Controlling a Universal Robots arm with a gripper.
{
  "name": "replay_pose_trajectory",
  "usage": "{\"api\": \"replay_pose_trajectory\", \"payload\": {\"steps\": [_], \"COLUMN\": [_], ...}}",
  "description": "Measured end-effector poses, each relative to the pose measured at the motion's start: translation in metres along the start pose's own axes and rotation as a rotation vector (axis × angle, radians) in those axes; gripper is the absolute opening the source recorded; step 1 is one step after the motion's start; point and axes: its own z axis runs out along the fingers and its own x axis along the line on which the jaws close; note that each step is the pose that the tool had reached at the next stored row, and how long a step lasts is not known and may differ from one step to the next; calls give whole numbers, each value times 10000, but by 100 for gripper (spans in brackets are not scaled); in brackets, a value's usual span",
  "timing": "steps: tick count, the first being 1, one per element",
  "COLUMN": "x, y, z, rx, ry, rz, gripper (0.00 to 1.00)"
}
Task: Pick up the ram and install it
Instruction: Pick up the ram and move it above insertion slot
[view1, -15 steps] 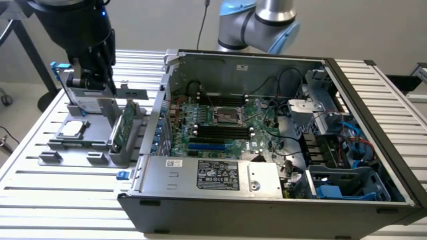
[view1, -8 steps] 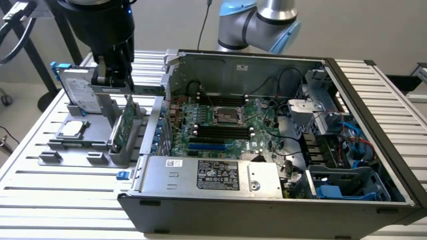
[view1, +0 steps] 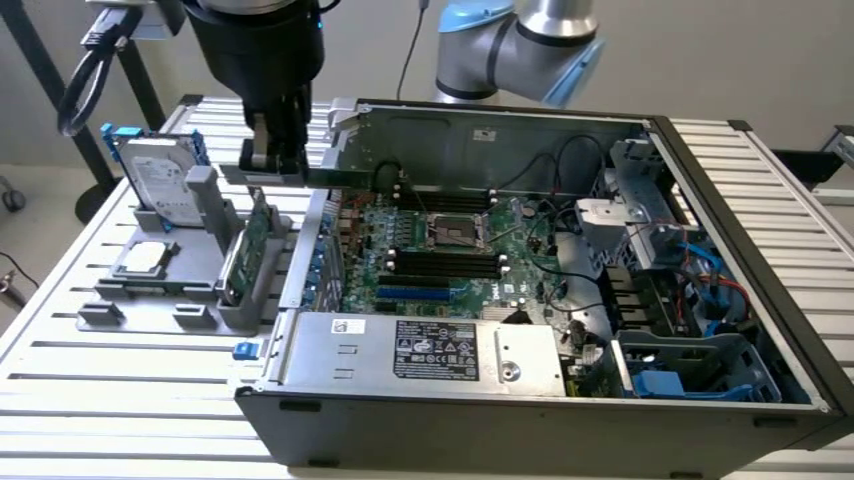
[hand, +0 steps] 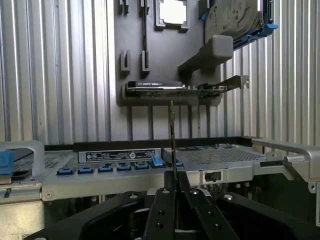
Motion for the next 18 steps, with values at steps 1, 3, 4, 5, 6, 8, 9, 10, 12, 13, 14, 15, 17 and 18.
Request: {"api": "replay_pose_trajectory", "payload": {"steps": [1, 3, 4, 5, 6, 8, 9, 10, 12, 13, 14, 15, 17, 18], "x": [-2, -4, -5, -6, -7, -8, -8, -9, -9, -9, -9, -9, -10, -11], "y": [-42, -137, -182, -226, -271, -362, -410, -456, -546, -590, -636, -683, -776, -820], "z": [-2, -5, -6, -5, -4, 0, 4, 7, 16, 19, 23, 27, 34, 36], "rx": [-1, 0, 0, 0, 0, -1, 0, -1, -1, -1, -2, -2, -3, -4], "ry": [-2, -5, -5, -5, -5, -5, -5, -5, -5, -5, -5, -5, -4, -4], "rz": [1, -1, -1, 0, 0, -3, -2, -2, -5, -6, -7, -9, -12, -12], "gripper": [13, 13, 13, 13, 13, 13, 13, 13, 13, 13, 13, 13, 13, 13]}}
